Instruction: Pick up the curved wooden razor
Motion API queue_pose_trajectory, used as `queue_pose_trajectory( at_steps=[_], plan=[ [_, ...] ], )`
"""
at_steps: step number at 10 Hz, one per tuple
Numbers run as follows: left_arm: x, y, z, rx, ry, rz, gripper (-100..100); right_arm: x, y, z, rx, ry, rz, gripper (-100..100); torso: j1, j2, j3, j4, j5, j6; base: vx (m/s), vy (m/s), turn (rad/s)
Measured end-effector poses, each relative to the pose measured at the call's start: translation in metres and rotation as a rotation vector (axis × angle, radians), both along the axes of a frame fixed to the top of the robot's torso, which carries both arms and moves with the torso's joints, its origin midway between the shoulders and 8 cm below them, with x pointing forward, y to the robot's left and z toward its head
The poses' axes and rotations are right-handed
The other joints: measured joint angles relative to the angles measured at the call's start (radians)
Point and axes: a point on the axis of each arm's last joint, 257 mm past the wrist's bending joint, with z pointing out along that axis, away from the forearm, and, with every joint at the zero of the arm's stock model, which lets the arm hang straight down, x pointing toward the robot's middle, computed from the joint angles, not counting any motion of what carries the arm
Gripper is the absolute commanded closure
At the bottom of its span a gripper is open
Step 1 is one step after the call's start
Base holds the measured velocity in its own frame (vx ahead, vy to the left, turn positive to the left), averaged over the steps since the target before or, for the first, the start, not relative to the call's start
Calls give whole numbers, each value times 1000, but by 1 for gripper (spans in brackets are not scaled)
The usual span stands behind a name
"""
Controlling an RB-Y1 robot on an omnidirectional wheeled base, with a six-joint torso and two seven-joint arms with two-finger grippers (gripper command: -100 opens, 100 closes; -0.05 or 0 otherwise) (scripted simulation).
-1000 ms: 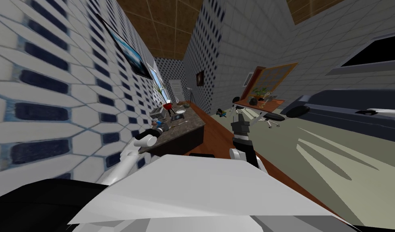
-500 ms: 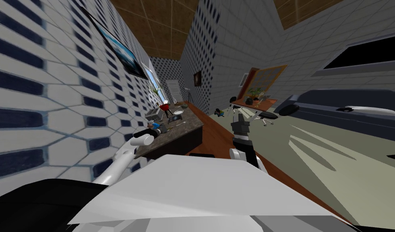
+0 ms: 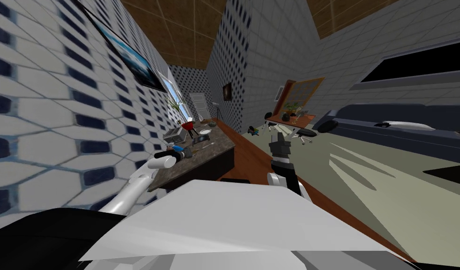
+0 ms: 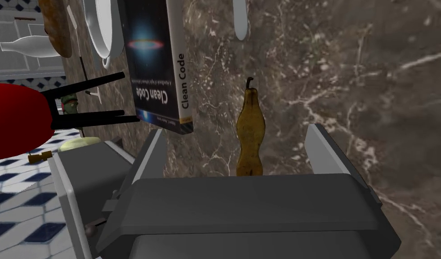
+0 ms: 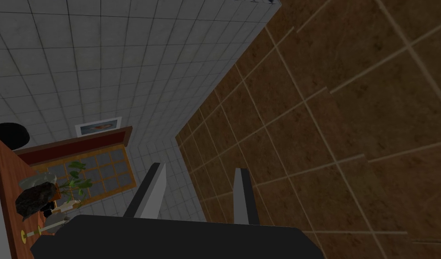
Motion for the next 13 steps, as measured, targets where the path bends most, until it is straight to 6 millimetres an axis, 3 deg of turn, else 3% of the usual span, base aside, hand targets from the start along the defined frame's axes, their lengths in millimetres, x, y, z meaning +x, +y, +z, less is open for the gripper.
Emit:
queue_pose_trajectory(
  at_steps=[3,8,10,13],
  plan=[
    [-23,27,-24,-52,122,73,-100,0,0,0,0,0,0,0,-1,1,1,0,0,0,8,-12,-127],
    [-59,63,-44,-112,283,195,-100,0,0,0,0,0,0,0,2,0,0,0,1,0,23,19,-145],
    [-84,86,-50,-140,364,271,-100,0,0,0,0,0,0,0,3,-1,-1,0,1,0,36,40,-132],
    [-110,101,-52,-164,446,350,-100,0,0,0,0,0,0,0,2,1,0,0,1,0,19,31,-120]
  ],
)
